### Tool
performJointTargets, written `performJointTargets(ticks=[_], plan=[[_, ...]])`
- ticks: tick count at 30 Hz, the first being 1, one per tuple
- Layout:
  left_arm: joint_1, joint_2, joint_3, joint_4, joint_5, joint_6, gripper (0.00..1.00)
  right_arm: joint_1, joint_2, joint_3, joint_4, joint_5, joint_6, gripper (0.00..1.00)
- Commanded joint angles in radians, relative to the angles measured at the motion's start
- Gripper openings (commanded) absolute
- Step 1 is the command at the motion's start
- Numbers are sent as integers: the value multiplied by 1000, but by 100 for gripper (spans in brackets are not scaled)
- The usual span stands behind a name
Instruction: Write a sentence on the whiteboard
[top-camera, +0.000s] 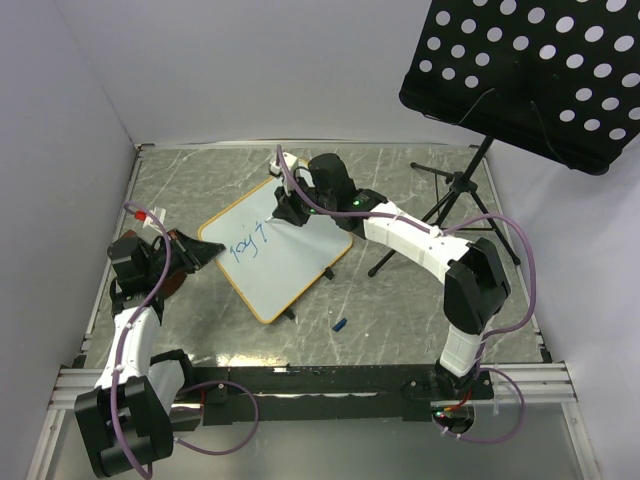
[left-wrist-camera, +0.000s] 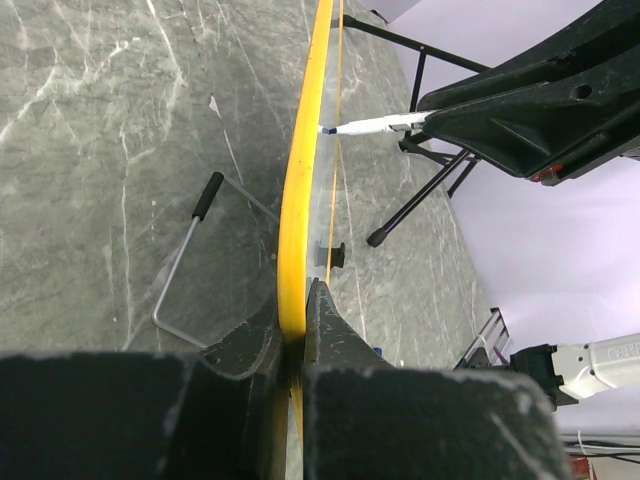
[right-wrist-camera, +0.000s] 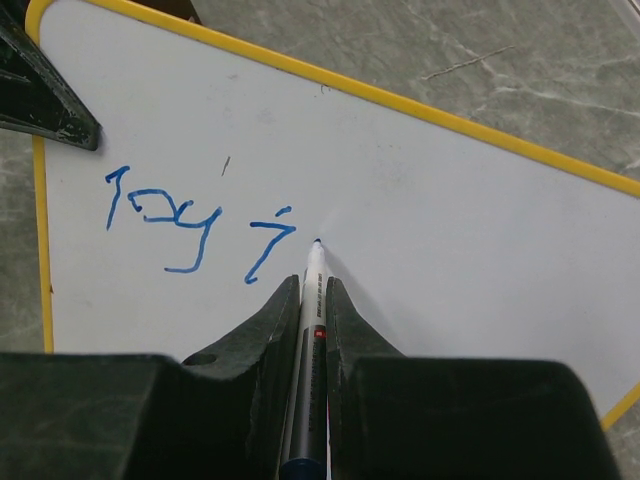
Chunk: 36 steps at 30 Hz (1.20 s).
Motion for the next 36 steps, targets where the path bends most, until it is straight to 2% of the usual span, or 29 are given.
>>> performJointTargets(ticks=[1, 20, 36], plan=[[-11, -4, 16, 24, 14, 119, 1, 2, 8, 37, 4, -17, 4, 0], [-11, -3, 16, 24, 11, 118, 1, 18, -79, -118, 6, -45, -29, 0], [-11, -6, 16, 24, 13, 118, 1, 18, -21, 20, -11, -24, -23, 0]])
